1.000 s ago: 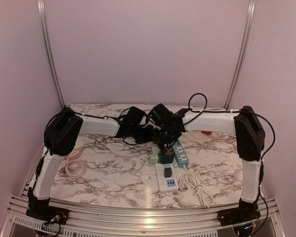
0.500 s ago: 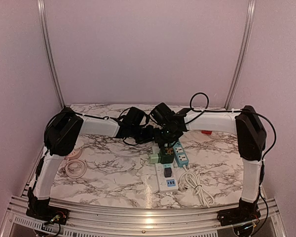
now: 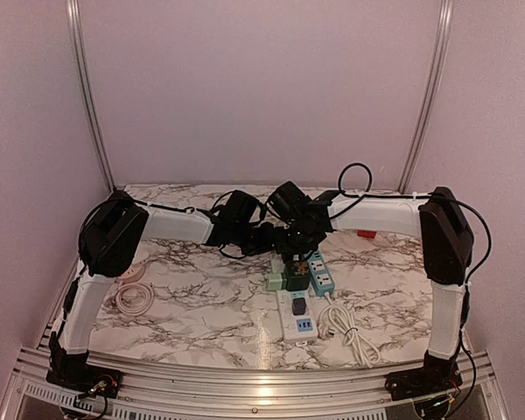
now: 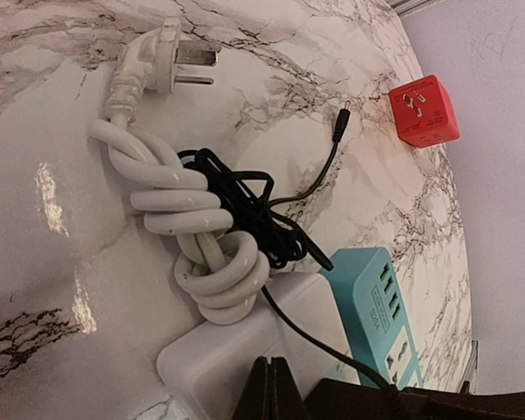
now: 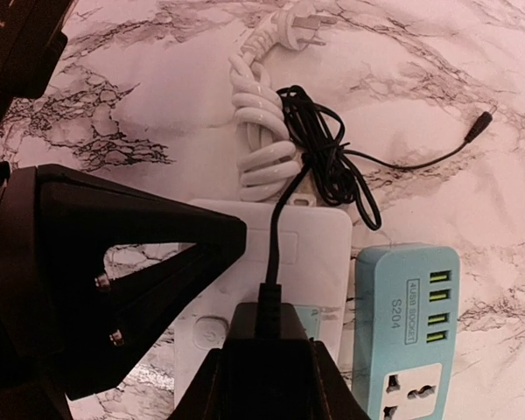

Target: Pull the plug off the socket

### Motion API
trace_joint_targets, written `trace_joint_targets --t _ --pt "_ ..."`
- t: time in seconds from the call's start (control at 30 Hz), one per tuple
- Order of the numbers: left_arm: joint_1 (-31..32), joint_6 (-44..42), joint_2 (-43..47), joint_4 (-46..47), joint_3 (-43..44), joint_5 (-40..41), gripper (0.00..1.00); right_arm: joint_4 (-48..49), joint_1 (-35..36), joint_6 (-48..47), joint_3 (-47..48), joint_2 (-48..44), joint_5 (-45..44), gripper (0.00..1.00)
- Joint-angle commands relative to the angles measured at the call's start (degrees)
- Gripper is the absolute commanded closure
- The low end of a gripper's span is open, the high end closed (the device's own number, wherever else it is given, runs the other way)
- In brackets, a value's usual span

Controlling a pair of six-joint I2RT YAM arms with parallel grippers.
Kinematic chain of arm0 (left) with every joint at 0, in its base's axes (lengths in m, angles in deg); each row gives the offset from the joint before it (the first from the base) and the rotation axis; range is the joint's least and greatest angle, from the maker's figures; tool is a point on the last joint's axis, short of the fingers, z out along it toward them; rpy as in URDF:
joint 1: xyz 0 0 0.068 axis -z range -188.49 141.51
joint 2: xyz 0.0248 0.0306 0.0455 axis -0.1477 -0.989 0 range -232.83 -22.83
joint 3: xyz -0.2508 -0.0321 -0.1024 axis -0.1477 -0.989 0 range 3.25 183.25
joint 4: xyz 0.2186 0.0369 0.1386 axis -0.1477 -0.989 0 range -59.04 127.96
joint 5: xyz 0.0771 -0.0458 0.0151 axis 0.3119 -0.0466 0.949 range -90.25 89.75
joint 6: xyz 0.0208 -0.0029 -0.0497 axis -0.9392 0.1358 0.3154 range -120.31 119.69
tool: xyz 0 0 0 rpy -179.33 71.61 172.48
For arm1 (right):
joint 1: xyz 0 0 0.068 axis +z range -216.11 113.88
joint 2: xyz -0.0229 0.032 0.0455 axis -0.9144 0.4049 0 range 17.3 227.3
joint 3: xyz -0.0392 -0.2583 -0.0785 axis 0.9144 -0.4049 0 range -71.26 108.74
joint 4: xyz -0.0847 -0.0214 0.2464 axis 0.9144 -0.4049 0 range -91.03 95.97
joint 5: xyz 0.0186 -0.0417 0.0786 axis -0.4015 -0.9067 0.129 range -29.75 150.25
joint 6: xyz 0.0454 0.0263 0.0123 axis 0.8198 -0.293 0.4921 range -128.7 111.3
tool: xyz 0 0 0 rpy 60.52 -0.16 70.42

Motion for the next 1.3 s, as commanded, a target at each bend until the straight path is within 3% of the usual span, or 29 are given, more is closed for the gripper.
trace_joint_targets --t 0.0,0.57,0.83,1.27 --pt "0.41 -0.52 -5.38 -10.52 -2.8 2.73 1.0 -0.89 0.24 -1.21 4.42 -2.58 -4.6 1.0" --pt "0.66 -0.5 -6.39 -11.5 -1.59 2.98 1.0 -2.43 1.48 -2.3 5.67 -2.72 -7.44 1.0" --pt "0.7 -0.36 -6.56 -11.47 -1.52 3.01 1.0 0.3 -1.52 -1.87 1.52 -5.35 -2.16 1.0" --pt "0.69 -1.47 -4.43 -12.61 -0.18 3.24 1.0 0.91 -4.04 -2.85 -0.79 -9.73 -1.74 1.0"
